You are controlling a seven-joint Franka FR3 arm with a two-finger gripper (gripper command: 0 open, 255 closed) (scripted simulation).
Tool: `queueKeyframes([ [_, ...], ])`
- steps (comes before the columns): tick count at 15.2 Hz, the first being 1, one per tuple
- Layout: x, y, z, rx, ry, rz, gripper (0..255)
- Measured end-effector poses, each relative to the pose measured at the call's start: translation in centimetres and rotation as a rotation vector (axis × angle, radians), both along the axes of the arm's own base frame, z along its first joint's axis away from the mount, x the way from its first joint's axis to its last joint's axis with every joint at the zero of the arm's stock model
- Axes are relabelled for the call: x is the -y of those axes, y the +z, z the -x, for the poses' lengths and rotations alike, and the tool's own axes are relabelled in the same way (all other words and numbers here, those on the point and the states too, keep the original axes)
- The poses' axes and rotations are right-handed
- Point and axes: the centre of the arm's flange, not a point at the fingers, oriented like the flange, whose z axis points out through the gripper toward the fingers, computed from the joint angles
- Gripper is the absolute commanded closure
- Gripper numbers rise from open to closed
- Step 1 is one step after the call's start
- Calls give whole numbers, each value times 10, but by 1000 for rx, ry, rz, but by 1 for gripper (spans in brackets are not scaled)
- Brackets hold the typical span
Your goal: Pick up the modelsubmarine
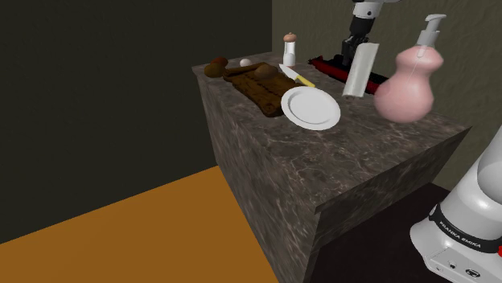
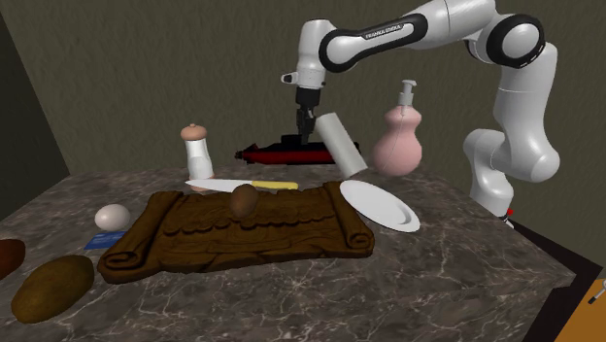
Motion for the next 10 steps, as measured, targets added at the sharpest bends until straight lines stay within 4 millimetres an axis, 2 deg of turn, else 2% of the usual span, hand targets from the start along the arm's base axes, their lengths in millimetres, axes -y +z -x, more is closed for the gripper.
queueKeyframes([
  [10,-1,51,0,0,0,0,255],
])
